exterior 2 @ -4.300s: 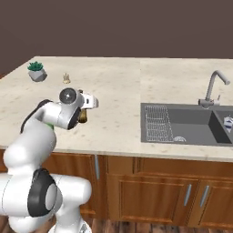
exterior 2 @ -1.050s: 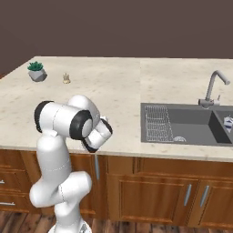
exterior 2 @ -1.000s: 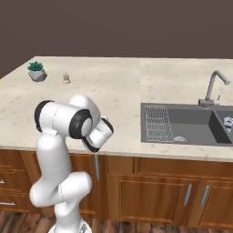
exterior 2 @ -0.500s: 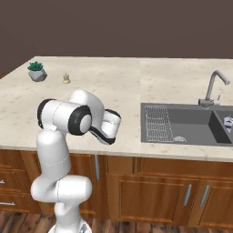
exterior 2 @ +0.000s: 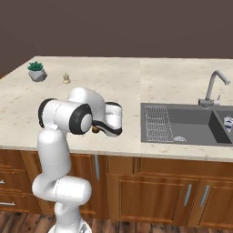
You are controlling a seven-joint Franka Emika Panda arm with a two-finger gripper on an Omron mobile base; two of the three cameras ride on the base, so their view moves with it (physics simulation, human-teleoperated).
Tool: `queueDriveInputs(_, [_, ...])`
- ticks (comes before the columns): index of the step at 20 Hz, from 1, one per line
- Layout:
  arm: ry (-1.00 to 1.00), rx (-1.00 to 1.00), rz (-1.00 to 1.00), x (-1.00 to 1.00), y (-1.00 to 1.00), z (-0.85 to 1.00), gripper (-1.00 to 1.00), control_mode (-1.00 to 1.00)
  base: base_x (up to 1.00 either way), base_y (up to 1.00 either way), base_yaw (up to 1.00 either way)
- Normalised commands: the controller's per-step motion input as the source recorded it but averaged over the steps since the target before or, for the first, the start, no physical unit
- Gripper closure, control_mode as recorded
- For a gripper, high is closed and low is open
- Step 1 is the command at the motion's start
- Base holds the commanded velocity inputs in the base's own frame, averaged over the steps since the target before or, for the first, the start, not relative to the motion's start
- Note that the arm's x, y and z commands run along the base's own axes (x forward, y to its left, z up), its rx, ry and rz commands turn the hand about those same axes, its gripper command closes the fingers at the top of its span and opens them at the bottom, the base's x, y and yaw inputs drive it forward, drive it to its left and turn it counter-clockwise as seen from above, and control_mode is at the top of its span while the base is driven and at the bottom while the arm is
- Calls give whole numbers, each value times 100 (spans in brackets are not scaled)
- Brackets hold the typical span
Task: Open the cabinet directly in front. Then move the beer and the cup to the dining counter with the candle on it.
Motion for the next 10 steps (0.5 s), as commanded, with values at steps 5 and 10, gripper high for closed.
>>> queueDriveInputs(5, [0, 0, 0, 0, 0, 0, -100, -100, 0, 0, 0])
queueDriveInputs(10, [0, 0, -1, 0, 0, 3, -100, -100, 0, 0, 0])
